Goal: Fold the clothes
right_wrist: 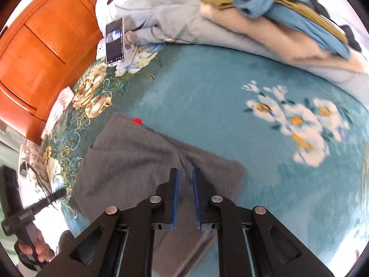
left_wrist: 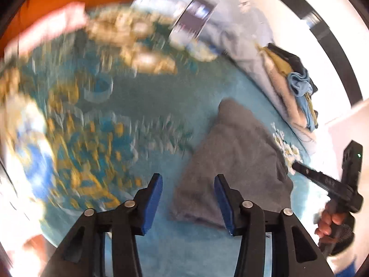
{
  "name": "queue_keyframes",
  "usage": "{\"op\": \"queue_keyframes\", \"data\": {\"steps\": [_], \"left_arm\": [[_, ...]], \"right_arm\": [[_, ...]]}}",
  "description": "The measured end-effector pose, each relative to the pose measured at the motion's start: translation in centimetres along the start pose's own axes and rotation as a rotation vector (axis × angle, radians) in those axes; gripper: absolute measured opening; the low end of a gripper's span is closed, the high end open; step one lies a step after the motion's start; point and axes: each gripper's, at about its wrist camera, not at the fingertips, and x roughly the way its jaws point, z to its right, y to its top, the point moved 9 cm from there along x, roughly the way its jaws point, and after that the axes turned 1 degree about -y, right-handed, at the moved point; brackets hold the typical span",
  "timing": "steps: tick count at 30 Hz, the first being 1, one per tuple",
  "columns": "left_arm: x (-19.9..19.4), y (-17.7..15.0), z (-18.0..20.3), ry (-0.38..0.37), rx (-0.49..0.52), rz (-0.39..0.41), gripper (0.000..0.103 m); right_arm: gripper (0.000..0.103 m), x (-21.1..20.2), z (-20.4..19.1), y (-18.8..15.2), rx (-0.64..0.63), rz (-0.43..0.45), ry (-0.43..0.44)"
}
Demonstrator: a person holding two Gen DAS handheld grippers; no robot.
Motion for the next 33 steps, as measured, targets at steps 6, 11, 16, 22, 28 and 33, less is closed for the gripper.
{"op": "queue_keyframes", "data": {"steps": [6, 11, 16, 22, 28, 33], "left_arm": [[3.2, 1.9, 3.5, 0.033, 0.139, -0.039, 0.061], [6.6, 2.8, 2.2, -0.007, 0.059, -0.129, 0.064], [8.6, 2.4, 0.9, -0.103, -0.012, -0.197, 0.077], [10.5, 2.0, -0.1, -0.247, -0.119, -0.261, 0.086], [10.9, 2.0, 0.8, -0.274, -0.128, -0.242, 0.087], [10.1, 1.5, 1.5, -0.298, -0.156, -0.213, 0.057]], "right_arm": [[0.038, -0.9, 1.3, -4.7, 0.099, 0.001, -0.02], [0.069, 0.2, 3.4, -7.3, 0.303, -0.005, 0.125], [0.069, 2.3, 5.0, -8.3, 0.443, -0.019, 0.233], [0.07, 4.3, 4.0, -7.2, 0.522, 0.012, 0.418], [0.068, 5.1, 2.9, -6.1, 0.526, 0.021, 0.421], [0.042, 5.1, 3.1, -6.1, 0.567, 0.001, 0.407]]}}
